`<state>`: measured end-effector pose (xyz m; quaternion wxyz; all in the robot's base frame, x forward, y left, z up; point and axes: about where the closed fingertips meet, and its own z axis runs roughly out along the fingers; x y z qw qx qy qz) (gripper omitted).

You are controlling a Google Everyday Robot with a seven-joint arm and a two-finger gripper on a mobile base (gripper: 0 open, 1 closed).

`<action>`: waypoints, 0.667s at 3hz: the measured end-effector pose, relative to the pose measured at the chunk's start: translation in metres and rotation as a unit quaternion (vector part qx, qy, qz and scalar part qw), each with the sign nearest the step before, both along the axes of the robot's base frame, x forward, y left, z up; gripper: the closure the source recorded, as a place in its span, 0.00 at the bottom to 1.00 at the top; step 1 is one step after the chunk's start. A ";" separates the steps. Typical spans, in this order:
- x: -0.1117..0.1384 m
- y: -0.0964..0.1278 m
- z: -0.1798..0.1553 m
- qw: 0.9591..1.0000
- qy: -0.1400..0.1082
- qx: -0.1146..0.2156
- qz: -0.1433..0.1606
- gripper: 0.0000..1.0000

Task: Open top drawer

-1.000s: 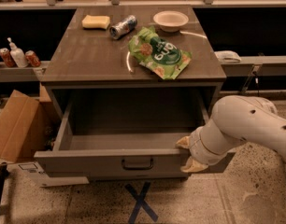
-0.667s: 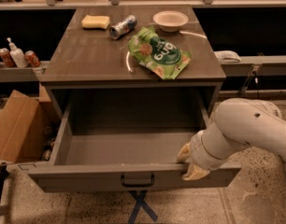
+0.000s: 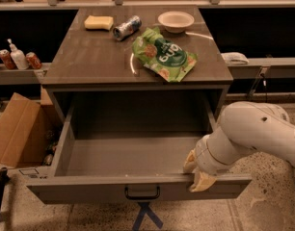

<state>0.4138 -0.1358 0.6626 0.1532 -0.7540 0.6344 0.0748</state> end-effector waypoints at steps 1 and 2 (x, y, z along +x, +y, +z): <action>0.000 0.000 0.000 1.000 0.000 -0.001 0.001 0.47; -0.001 0.001 0.001 1.000 -0.001 -0.001 0.001 0.25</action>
Offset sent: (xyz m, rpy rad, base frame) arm -0.0003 0.0003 0.0004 -0.0011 -0.0006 0.0012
